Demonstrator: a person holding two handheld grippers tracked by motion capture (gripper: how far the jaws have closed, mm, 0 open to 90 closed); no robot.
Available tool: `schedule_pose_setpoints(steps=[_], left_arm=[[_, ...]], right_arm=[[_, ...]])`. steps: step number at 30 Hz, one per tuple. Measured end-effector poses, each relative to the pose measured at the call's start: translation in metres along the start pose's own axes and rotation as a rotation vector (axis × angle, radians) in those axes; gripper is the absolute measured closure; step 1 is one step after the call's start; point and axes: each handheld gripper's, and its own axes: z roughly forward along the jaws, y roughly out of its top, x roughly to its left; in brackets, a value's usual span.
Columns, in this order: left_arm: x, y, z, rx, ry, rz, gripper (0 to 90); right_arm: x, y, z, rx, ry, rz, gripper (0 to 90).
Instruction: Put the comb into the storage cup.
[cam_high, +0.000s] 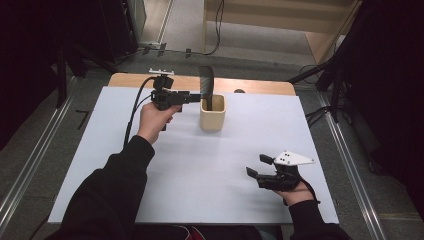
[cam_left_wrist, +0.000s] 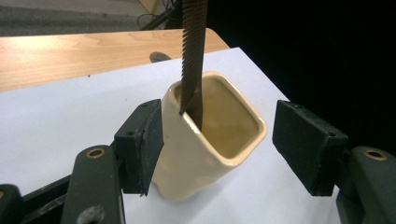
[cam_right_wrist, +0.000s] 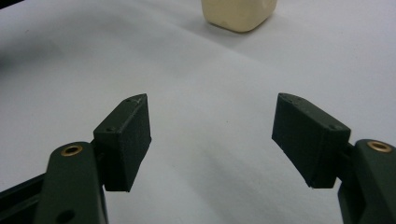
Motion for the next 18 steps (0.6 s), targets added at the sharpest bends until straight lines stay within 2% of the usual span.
schedule_pose_setpoints(steps=[4,7,18], left_arm=[[0.002,-0.007,-0.003,0.008,0.001,-0.008,34.0],[0.003,-0.010,-0.004,0.018,-0.006,-0.033,34.1],[0.002,-0.021,-0.012,0.029,-0.004,-0.019,34.1]], right_arm=[[0.001,0.000,0.000,0.004,-0.001,0.002,26.2],[0.001,0.000,0.000,0.004,-0.002,0.001,26.1],[0.001,0.000,-0.001,0.004,-0.004,0.003,26.2]])
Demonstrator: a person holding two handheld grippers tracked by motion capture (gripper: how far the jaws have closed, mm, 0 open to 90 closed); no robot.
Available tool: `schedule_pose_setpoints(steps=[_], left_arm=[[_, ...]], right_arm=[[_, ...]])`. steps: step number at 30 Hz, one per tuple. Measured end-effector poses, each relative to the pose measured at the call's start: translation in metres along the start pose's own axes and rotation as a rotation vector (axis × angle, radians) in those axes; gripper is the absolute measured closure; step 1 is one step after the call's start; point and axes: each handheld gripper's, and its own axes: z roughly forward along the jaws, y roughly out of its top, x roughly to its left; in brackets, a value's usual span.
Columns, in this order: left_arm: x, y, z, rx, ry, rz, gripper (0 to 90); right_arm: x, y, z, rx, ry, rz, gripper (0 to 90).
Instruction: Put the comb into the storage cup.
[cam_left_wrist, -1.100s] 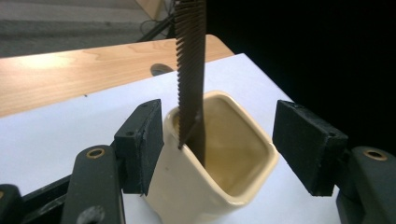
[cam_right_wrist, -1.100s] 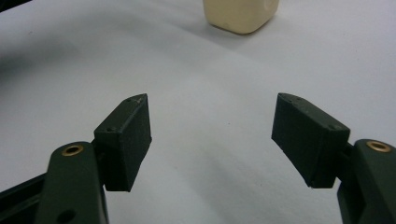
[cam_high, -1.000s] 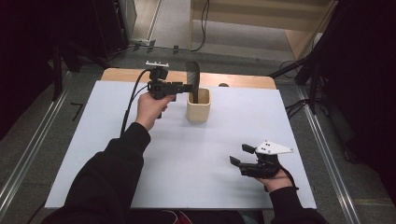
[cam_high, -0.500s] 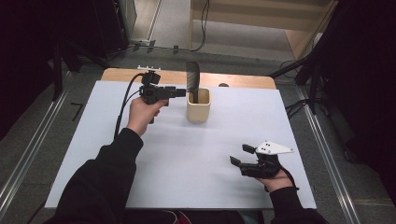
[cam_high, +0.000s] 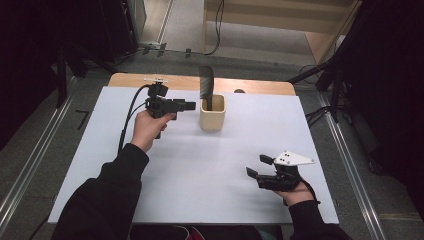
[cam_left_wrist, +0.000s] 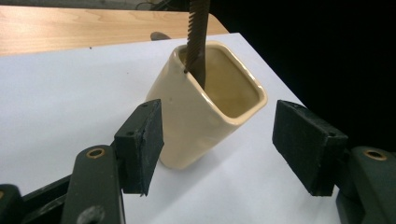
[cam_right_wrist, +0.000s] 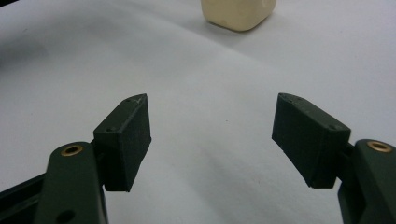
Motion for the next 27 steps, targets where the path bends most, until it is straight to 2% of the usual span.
schedule_pose_setpoints(steps=[6,9,14,22,25,27], left_arm=[[0.002,-0.008,-0.002,0.017,0.009,0.003,34.0],[0.001,-0.012,-0.005,0.006,0.000,-0.005,34.0],[0.000,-0.019,-0.009,0.028,0.001,0.006,34.1],[-0.004,-0.029,-0.014,0.034,0.003,0.023,34.1],[-0.004,-0.032,-0.015,0.040,0.016,0.034,34.0],[-0.004,-0.035,-0.016,0.039,0.011,0.028,34.0]], right_arm=[[0.000,0.000,0.000,0.000,0.000,0.000,26.2],[0.000,0.000,0.000,-0.002,0.001,0.000,26.2],[0.000,0.001,0.001,-0.003,0.000,-0.002,26.2],[0.000,0.003,0.001,-0.007,0.008,-0.002,26.1],[0.000,0.003,0.001,-0.006,0.008,-0.002,26.1],[0.000,0.004,0.001,-0.009,0.005,0.002,26.1]])
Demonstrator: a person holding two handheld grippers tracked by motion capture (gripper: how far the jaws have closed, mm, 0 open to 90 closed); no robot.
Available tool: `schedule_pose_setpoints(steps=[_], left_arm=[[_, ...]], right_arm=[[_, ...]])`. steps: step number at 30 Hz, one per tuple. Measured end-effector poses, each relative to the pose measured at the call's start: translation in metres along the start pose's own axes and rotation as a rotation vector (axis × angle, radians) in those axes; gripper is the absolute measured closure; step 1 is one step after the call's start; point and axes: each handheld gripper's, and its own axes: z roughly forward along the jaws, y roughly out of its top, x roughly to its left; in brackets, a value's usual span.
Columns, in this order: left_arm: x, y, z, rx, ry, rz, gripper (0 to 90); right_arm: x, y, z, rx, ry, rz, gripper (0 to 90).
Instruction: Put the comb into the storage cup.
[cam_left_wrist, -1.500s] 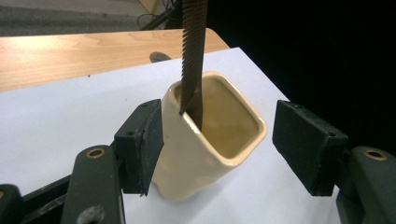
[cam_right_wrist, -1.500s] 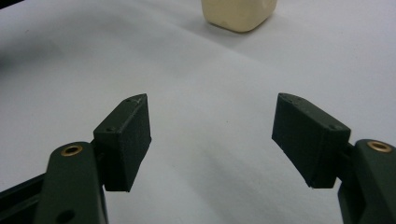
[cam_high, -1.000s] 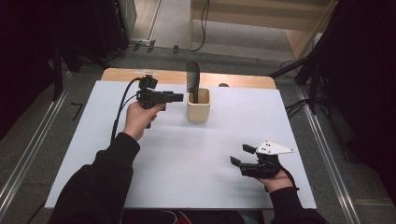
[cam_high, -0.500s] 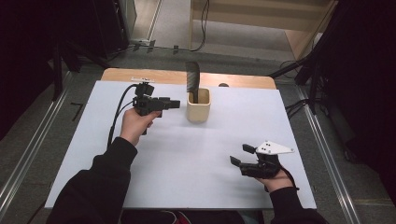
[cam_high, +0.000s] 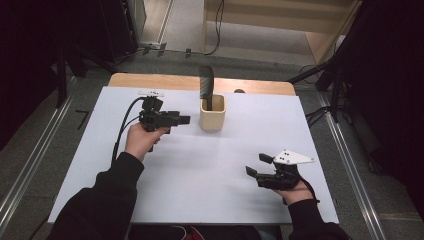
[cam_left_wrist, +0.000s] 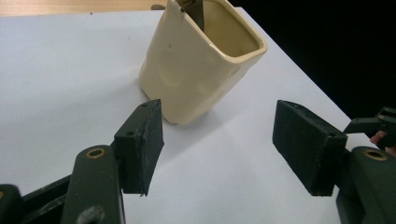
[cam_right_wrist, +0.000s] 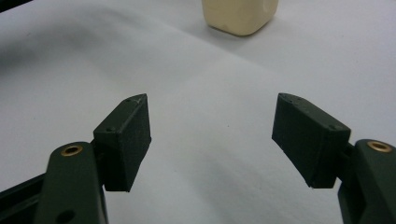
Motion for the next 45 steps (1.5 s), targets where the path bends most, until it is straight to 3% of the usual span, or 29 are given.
schedule_pose_setpoints(steps=[8,21,45], left_arm=[[0.000,-0.009,-0.004,0.014,0.008,0.012,34.0],[-0.007,-0.023,-0.015,0.009,-0.019,0.037,32.3],[-0.016,-0.049,-0.032,0.021,-0.004,0.063,29.7]], right_arm=[[0.000,0.000,0.002,0.021,0.009,-0.004,26.2],[0.001,-0.001,0.003,0.043,0.013,-0.004,26.2],[0.001,-0.001,0.002,0.036,0.017,-0.005,26.2]])
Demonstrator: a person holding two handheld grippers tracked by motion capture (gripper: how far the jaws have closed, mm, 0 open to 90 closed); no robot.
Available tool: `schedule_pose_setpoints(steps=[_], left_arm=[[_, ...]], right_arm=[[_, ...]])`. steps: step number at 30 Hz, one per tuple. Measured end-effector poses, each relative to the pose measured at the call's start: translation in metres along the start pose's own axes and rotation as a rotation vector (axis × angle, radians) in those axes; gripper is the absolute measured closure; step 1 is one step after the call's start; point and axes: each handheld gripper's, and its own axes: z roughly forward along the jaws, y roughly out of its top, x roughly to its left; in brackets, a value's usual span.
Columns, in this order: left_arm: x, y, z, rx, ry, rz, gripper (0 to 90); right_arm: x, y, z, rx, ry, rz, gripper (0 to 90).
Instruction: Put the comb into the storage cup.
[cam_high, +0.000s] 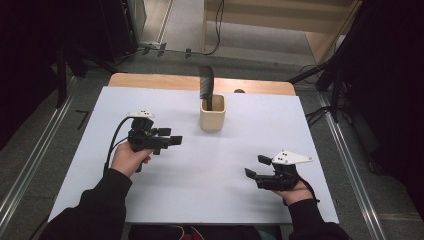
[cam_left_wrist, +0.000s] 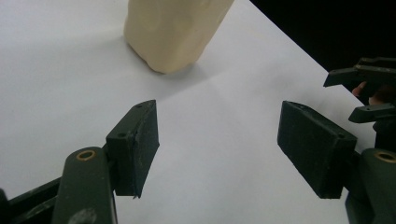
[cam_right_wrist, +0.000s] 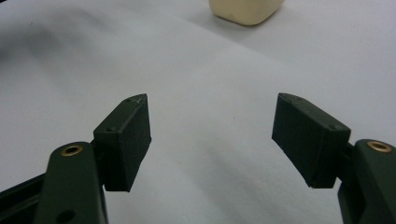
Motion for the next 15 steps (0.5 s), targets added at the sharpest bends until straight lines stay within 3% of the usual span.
schedule_pose_setpoints(steps=[15], left_arm=[[-0.003,-0.014,-0.010,0.012,0.008,0.005,29.7]], right_arm=[[0.000,0.000,0.000,0.005,0.002,-0.001,26.2]])
